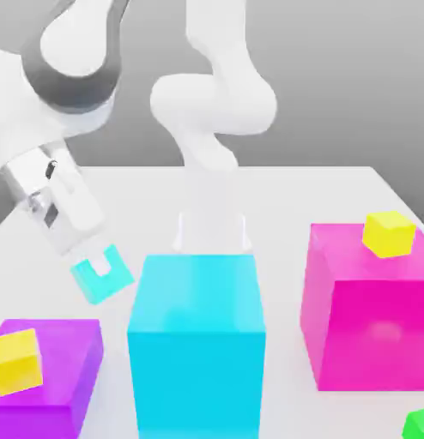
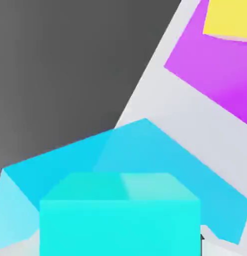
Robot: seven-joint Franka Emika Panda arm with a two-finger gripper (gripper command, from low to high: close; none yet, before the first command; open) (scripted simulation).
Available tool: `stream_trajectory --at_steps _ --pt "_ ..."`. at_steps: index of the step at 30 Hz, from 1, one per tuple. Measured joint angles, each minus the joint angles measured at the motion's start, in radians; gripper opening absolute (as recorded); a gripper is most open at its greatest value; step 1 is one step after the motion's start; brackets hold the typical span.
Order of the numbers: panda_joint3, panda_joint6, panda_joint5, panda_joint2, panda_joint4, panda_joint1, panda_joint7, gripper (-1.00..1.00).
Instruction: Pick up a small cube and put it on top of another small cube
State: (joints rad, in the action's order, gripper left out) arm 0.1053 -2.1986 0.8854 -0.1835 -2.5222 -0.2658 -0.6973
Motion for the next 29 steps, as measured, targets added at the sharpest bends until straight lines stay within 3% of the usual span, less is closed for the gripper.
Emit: stream_trajectory --at_steps 11,21,25,26,29 --pt "-0.319 0.113 -0.284 -0.162 0.053 0.161 -0.404 -1.00" --pt "-0.672 0.204 -0.553 -0.304 0.093 0.233 -0.761 -1.00" --pt "-0.747 0.078 -0.571 -0.260 0.018 0.231 -0.799 -1.00" --pt "-0.759 0.046 -0.571 -0.246 -0.001 0.229 -0.802 1.00" --pt "-0.759 0.046 -0.570 -0.246 -0.001 0.229 -0.802 1.00"
